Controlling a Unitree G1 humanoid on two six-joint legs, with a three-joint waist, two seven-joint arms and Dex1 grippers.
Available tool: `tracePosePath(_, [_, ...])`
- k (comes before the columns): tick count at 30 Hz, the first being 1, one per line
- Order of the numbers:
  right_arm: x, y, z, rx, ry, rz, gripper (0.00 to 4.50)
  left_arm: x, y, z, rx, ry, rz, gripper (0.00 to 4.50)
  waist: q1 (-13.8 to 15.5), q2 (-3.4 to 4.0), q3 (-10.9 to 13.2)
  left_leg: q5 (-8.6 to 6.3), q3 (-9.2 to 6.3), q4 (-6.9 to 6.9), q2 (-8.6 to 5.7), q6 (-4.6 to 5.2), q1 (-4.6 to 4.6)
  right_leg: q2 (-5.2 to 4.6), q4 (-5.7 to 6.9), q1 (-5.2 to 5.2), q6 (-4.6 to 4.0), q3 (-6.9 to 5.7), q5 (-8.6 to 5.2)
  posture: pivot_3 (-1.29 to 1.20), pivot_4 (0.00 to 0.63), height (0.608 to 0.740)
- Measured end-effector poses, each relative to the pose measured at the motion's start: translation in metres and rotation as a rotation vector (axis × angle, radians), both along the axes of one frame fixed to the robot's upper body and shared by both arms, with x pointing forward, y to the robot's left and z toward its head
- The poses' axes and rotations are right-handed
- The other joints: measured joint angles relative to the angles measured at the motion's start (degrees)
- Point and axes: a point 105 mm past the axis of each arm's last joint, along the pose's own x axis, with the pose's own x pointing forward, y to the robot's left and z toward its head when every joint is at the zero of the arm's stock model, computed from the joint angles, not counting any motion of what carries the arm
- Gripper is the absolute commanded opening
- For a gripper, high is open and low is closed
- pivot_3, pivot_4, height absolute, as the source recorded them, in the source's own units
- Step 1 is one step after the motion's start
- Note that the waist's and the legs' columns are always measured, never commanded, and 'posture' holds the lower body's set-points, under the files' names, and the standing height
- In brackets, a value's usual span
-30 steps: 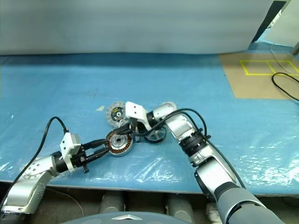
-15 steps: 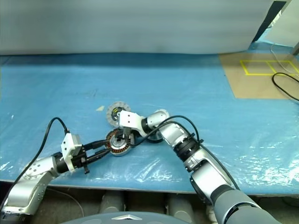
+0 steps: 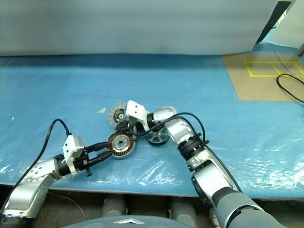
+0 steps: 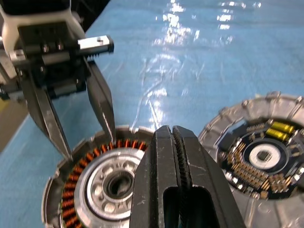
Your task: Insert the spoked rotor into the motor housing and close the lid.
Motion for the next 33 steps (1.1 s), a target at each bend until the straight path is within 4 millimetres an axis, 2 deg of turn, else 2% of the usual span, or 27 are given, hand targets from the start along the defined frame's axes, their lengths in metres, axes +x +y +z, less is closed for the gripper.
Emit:
tracePosePath(3, [-0.004,-0.002,-0.005,-0.035,-0.014,0.033,0.01,0.001,-0.001,0.001,0.000,-0.002,-0.003,1.70,-0.02,0.00,0.00,0.03,0.00,-0.03,0.00,-0.05,-0.02,0.00,-0.02,-0.02,0.00,-0.01,0.00,0.00,0.150,0.740])
tracePosePath(7, [-0.018,-0.008,-0.036,-0.150,-0.006,0.081,0.01,0.000,-0.001,0.000,0.000,-0.002,-0.003,1.70,0.01,0.00,0.00,0.03,0.00,-0.03,0.00,-0.05,-0.03,0.00,-0.03,-0.02,0.00,-0.02,0.00,0.00,0.150,0.740])
tracePosePath(11, [-0.014,-0.002,-0.038,-0.172,-0.080,0.077,0.01,0.001,-0.001,0.001,0.001,-0.003,-0.004,1.70,-0.22,0.01,0.00,0.01,0.01,-0.03,0.00,-0.02,0.14,0.01,0.06,0.05,0.00,0.02,0.00,0.00,0.150,0.740])
tracePosePath(15, [-0.011,-0.002,-0.038,-0.175,-0.072,0.062,0.01,0.000,0.000,-0.001,0.002,0.003,-0.001,1.70,-0.04,0.01,-0.01,-0.05,0.01,0.01,-0.01,0.07,0.24,-0.01,0.06,0.19,0.00,0.02,0.00,0.00,0.150,0.740])
tracePosePath(17, [-0.014,-0.002,-0.034,-0.153,-0.005,0.063,0.01,0.000,0.000,-0.001,0.002,0.004,-0.001,1.70,0.02,0.02,0.00,-0.05,0.01,0.02,-0.01,0.08,0.19,-0.01,0.04,0.17,0.00,0.02,0.00,0.00,0.150,0.740])
tracePosePath(20, [-0.018,-0.004,-0.013,-0.059,0.109,0.072,0.01,0.000,0.000,-0.001,0.003,0.002,-0.001,1.70,0.06,0.02,0.00,-0.03,0.01,0.00,0.00,0.06,0.02,0.00,0.00,0.03,0.00,0.01,0.00,0.00,0.150,0.740])
tracePosePath(24, [-0.015,-0.002,0.014,0.016,0.133,0.076,0.01,0.002,-0.001,0.002,0.002,-0.007,-0.006,1.70,0.02,0.02,0.00,0.01,0.01,-0.04,0.01,0.00,-0.01,0.01,0.00,-0.04,0.00,0.00,0.00,0.00,0.150,0.740])
tracePosePath(28, [-0.013,-0.002,0.023,0.038,0.123,0.067,0.01,0.002,-0.002,0.001,0.002,-0.007,-0.009,1.70,0.03,0.02,0.00,0.03,0.01,-0.05,0.00,-0.05,-0.02,0.01,-0.03,-0.04,0.00,0.00,0.00,0.00,0.150,0.740])
tracePosePath(31, [-0.009,-0.014,0.030,0.016,0.066,0.045,0.01,0.002,-0.002,0.002,0.002,-0.008,-0.009,1.70,0.31,0.02,0.00,0.03,-0.01,-0.03,-0.02,-0.06,-0.06,0.00,-0.04,-0.03,0.00,-0.01,0.00,0.00,0.150,0.740])
tracePosePath(33, [-0.003,-0.038,0.035,-0.026,0.015,-0.003,0.01,0.000,-0.002,0.001,0.003,-0.004,-0.010,1.70,0.66,0.00,0.00,0.04,-0.01,-0.03,-0.06,-0.06,-0.05,-0.03,-0.09,0.03,0.01,0.00,0.01,0.00,0.150,0.740])
